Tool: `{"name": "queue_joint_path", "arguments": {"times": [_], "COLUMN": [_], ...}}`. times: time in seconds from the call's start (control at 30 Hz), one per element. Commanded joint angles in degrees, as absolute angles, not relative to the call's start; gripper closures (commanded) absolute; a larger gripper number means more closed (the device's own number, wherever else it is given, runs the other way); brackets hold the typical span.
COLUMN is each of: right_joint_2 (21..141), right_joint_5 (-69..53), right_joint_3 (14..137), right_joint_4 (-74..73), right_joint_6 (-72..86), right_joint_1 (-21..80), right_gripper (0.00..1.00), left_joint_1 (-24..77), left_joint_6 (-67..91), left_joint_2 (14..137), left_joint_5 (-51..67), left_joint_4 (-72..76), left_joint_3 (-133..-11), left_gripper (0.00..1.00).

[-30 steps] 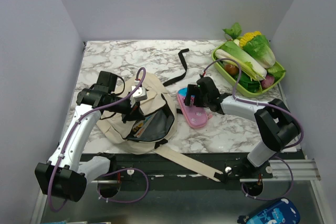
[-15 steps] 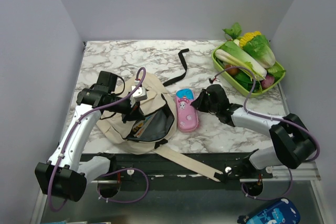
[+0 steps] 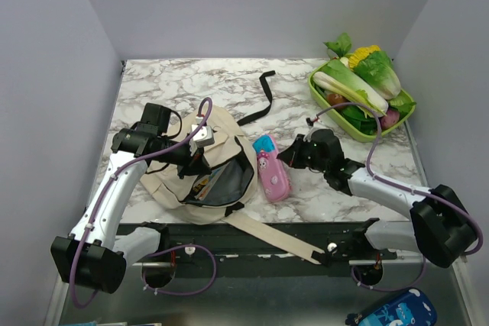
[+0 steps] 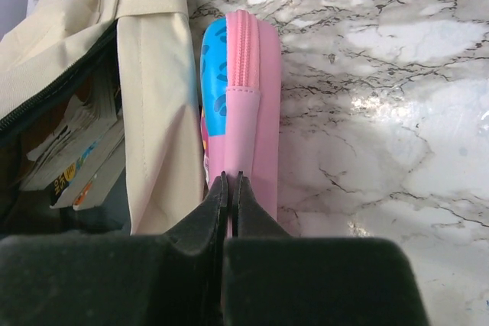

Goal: Pack the student bag
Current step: Pick up the stationery from the center of the board.

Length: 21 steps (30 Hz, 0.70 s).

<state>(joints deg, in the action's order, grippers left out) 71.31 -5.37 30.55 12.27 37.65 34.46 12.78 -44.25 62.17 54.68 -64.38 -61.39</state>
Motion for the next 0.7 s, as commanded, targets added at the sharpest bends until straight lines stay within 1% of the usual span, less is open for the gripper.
{"name": "queue_joint_path", "arguments": {"times": [0.0,0.1,0.2,0.33,0.47,0.6,0.67], "right_joint_2": [72.5,72.0,69.2,60.2,55.5,53.4,53.4], "right_joint_5": [-9.6,-11.5,-9.1,-6.3,-6.7,-7.7,-9.7], "right_joint_3": [30.5,30.2,31.7,36.2,40.7,41.2,39.7], "right_joint_4": [12.7,14.2,12.5,4.3,-3.1,-7.4,-8.0], "right_joint_6": [35.1,35.9,35.7,33.3,33.5,40.1,46.1], "right_joint_1": [34.8,35.2,36.5,36.6,36.8,36.8,37.1], "right_gripper": [0.99,1.0,1.0,0.99,1.0,1.0,1.0], "left_joint_1": [12.9,13.0,13.0,13.0,13.0,13.0,13.0], "left_joint_6": [-43.6,-43.2,-43.2,-43.2,-42.2,-40.3,-36.2], "left_joint_2": [62.1,62.3,62.6,62.6,62.6,62.5,62.1], "left_joint_5": [57.3,57.7,57.4,57.0,57.3,57.5,56.7], "left_joint_4": [-63.9,-63.5,-63.4,-63.1,-61.6,-59.5,-55.4], "left_joint_3": [-62.4,-62.3,-62.2,-62.3,-62.1,-62.1,-61.6], "left_gripper": [1.0,1.0,1.0,1.0,1.0,1.0,1.0]}}
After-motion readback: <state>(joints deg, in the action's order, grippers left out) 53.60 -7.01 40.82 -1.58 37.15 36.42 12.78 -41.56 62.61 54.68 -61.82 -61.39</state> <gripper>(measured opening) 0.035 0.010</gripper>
